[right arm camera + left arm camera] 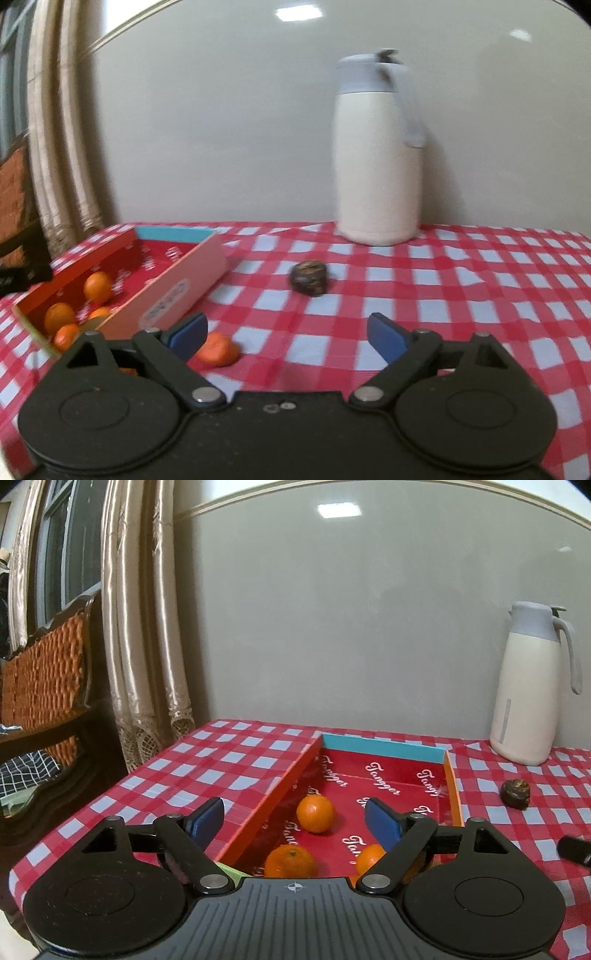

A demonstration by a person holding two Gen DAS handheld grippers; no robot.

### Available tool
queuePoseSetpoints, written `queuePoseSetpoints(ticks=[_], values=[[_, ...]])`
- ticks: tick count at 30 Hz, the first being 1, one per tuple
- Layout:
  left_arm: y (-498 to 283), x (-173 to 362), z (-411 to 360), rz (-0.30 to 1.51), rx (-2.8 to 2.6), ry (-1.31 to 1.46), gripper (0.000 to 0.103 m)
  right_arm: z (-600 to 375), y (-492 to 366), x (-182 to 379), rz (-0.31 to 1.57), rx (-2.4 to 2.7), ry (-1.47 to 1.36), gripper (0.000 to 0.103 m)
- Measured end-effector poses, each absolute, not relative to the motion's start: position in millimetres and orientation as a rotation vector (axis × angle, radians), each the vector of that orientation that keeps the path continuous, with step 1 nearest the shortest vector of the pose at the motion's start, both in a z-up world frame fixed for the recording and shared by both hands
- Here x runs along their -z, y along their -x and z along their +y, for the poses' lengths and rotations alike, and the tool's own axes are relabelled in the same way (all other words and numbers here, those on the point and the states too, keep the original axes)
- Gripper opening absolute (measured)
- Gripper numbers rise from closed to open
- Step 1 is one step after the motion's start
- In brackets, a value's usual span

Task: Organize fruits
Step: 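Lower the right gripper onto an orange beside the box and close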

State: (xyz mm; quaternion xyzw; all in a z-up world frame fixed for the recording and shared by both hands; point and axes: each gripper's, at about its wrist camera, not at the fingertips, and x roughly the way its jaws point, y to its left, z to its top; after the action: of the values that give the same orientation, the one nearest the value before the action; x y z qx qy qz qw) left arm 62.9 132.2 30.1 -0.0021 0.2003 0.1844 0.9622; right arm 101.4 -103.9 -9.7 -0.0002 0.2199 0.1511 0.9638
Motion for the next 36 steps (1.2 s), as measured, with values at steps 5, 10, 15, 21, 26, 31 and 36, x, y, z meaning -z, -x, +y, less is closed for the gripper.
queuePoseSetpoints(ticks=[5, 10, 15, 21, 26, 31, 36], values=[[-56, -33, 142, 0.407, -0.392, 0.000, 0.083, -82, -96, 12, 0.464, -0.406, 0.055, 0.079], [-43, -30, 150, 0.429, -0.398, -0.007, 0.083, -64, -94, 16, 0.494, -0.456, 0.096, 0.070], [-30, -24, 161, 0.458, -0.400, -0.002, 0.083, -55, -96, 21, 0.523, -0.461, 0.109, 0.063], [-22, -17, 170, 0.481, -0.407, -0.014, 0.083, -42, -99, 29, 0.562, -0.464, 0.122, 0.050], [-18, -16, 175, 0.490, -0.410, -0.014, 0.083, -32, -102, 35, 0.584, -0.460, 0.139, 0.041], [-18, -13, 179, 0.500, -0.409, -0.016, 0.083, -26, -105, 38, 0.602, -0.447, 0.148, 0.032], [-17, -12, 182, 0.504, -0.416, -0.010, 0.083, -25, -102, 33, 0.566, -0.429, 0.146, 0.032]])
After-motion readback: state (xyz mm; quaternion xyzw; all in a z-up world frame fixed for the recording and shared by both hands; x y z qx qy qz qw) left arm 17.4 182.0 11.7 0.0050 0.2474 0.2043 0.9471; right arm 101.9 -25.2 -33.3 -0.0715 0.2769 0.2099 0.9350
